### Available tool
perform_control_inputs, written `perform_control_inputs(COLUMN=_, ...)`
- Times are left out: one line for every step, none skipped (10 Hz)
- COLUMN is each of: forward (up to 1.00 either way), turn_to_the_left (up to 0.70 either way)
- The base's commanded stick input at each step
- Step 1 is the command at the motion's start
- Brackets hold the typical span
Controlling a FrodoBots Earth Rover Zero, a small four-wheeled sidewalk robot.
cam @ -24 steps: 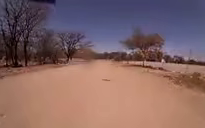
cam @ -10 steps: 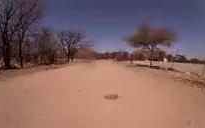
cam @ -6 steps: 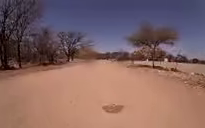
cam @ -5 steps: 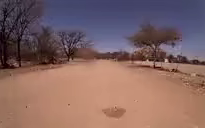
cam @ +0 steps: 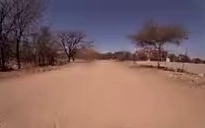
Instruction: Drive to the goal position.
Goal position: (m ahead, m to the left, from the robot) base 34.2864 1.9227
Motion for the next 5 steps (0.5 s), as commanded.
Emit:
perform_control_inputs(forward=1.0, turn_to_the_left=0.0)
perform_control_inputs(forward=1.0, turn_to_the_left=0.0)
perform_control_inputs(forward=1.0, turn_to_the_left=0.0)
perform_control_inputs(forward=1.0, turn_to_the_left=0.0)
perform_control_inputs(forward=1.0, turn_to_the_left=0.0)
